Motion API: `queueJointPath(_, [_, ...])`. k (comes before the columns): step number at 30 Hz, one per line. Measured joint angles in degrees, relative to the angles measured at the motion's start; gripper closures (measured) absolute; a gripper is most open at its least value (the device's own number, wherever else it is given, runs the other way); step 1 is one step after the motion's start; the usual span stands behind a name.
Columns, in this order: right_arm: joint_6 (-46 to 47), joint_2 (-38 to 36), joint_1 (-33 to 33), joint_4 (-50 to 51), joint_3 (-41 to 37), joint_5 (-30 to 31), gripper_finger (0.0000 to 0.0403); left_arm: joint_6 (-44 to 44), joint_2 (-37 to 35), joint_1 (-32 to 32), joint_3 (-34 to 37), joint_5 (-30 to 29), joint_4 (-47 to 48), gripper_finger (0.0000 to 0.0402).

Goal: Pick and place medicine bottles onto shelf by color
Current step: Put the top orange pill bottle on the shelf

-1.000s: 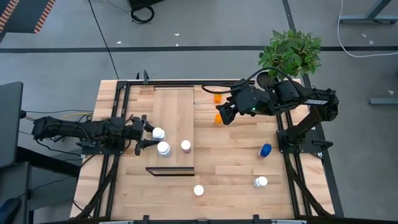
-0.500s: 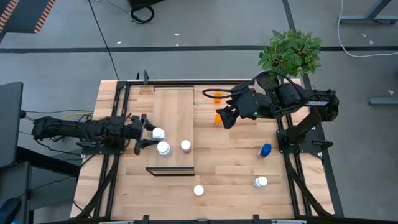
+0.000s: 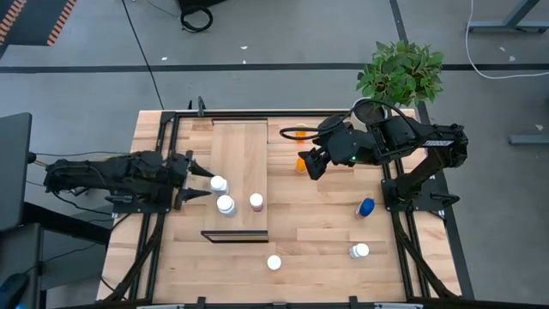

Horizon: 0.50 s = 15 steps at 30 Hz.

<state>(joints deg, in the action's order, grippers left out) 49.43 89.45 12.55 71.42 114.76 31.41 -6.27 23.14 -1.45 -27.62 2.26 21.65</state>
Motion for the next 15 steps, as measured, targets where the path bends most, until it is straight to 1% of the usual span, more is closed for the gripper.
queueJointPath(3, [-0.81, 0.0, -0.04, -0.4, 0.0, 0.48, 0.0097, 0.67, 0.01, 0.02, -5.42, -0.16, 7.14, 0.0115])
queueJointPath(8, [-1.34, 0.0, -0.71, -2.72, 0.0, 2.21, 0.0097, 1.04, 0.06, 0.02, -14.81, -2.7, 17.02, 0.0115])
queueJointPath(12, [-1.32, 0.0, -2.03, -5.02, 0.0, 3.08, 0.0097, 0.97, 0.04, 0.02, -22.34, -5.2, 22.09, 0.0115])
queueJointPath(15, [-1.29, 0.0, -3.35, -7.15, -0.01, 3.5, 0.0097, 0.7, 0.04, 0.02, -27.19, -7.68, 23.63, 0.0115])
